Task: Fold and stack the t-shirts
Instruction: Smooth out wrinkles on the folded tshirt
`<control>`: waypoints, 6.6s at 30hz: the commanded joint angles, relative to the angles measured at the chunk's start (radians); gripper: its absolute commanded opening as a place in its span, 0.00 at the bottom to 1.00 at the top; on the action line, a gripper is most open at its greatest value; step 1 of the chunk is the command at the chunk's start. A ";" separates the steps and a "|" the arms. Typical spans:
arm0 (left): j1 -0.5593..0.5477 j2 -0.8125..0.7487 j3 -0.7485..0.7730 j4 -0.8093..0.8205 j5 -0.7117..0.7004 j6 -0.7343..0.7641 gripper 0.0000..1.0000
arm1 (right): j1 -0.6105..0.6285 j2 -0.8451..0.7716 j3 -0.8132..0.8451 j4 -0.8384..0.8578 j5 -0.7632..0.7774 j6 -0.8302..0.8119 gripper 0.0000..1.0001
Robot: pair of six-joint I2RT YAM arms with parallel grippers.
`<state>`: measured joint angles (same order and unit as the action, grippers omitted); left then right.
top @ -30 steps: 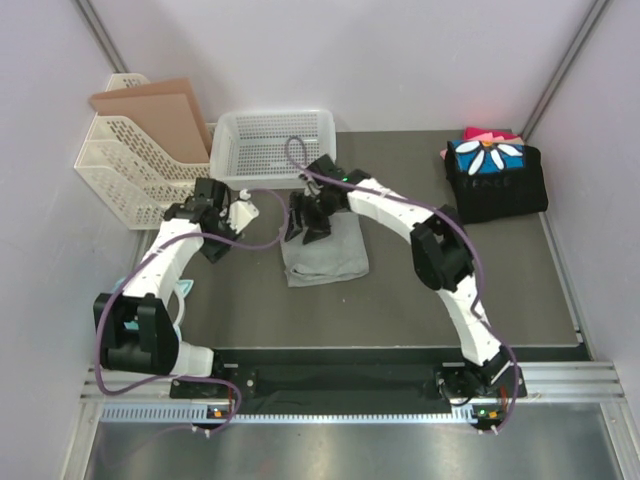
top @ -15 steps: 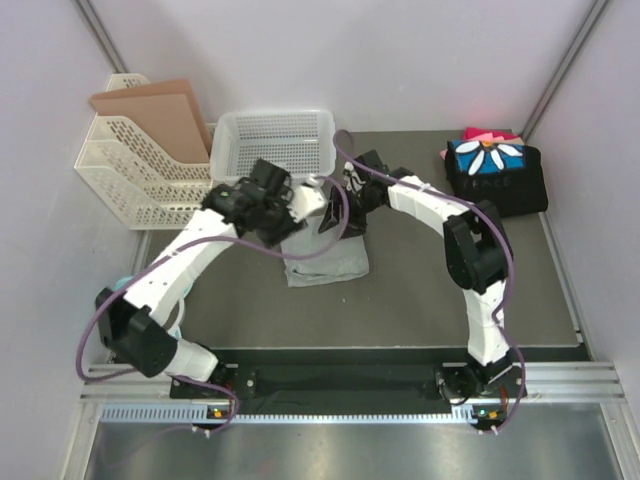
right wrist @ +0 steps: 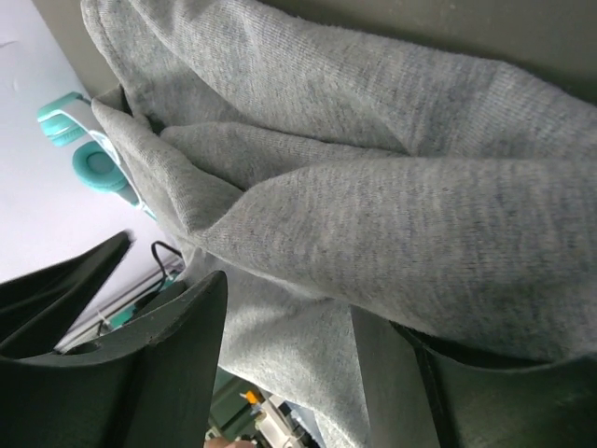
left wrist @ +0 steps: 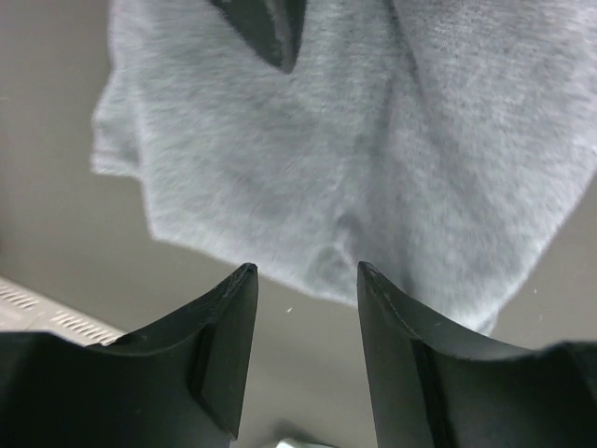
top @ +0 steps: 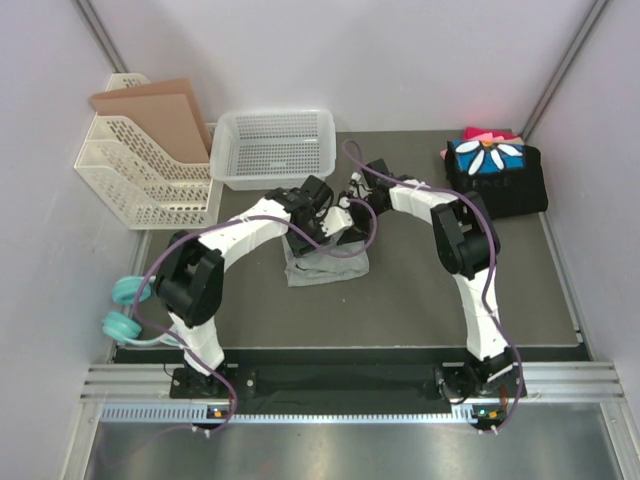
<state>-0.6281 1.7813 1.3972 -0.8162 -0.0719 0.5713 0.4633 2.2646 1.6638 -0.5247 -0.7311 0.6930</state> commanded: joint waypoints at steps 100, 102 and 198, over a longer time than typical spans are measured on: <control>0.176 0.237 0.135 0.223 0.049 -0.206 0.51 | 0.178 -0.562 -0.664 0.339 0.076 0.071 0.53; 0.176 0.240 0.138 0.223 0.052 -0.209 0.51 | 0.205 -0.580 -0.621 0.373 0.075 0.100 0.53; -0.029 -0.180 -0.343 0.006 0.199 -0.257 0.48 | -0.199 0.004 -0.124 0.072 0.027 -0.159 0.56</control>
<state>-0.6693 1.6592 1.0771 -0.7761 0.1463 0.2802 0.2951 2.2208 1.5703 -0.4309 -0.7818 0.5690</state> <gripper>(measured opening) 0.487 0.552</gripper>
